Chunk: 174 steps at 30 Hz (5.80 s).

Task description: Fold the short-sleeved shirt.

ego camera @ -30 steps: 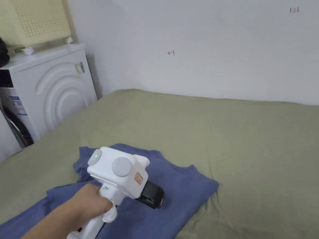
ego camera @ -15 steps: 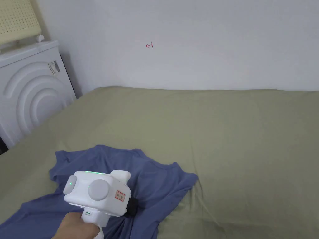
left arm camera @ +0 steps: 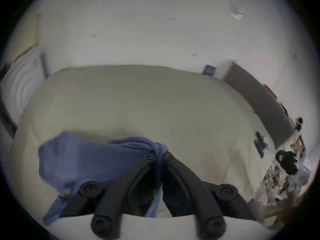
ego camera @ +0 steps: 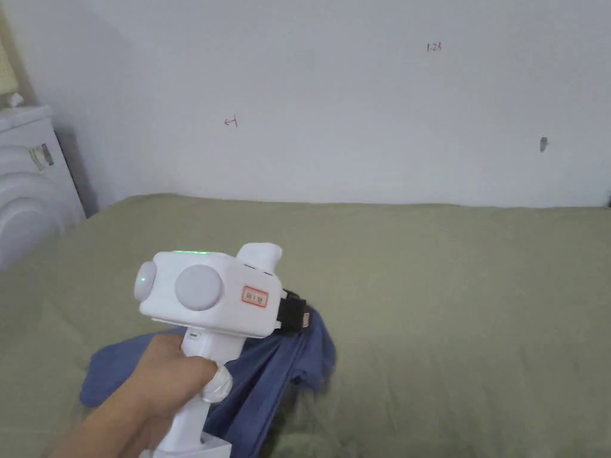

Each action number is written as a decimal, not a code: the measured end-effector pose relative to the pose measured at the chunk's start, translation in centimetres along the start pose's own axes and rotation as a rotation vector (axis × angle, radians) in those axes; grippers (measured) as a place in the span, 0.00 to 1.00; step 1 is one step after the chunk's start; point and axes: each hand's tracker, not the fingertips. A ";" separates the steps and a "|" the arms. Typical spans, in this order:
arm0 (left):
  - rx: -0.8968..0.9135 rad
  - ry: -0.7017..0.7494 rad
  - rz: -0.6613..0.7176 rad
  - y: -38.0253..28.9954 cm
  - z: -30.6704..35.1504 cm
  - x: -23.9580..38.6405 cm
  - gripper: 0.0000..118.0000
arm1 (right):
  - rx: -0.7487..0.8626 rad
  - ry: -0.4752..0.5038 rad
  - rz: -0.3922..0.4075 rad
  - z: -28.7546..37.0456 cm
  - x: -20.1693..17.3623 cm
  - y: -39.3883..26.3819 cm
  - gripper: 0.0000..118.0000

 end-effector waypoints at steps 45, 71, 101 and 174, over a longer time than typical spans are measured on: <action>0.510 0.576 0.280 -22.7 18.9 7.9 0.00 | 0.131 -0.078 -0.122 5.7 2.3 -1.3 0.00; -0.284 0.307 -0.018 -4.9 -13.8 2.8 0.97 | 0.006 -0.160 -0.124 3.1 8.5 -3.3 0.00; -0.317 0.212 0.182 -8.6 -13.7 2.5 0.01 | -0.601 -0.091 -0.363 -8.6 16.6 -9.6 0.22; 0.146 0.228 0.501 -21.4 2.9 -7.5 0.01 | -0.147 0.030 -0.227 -9.9 10.1 -7.3 0.01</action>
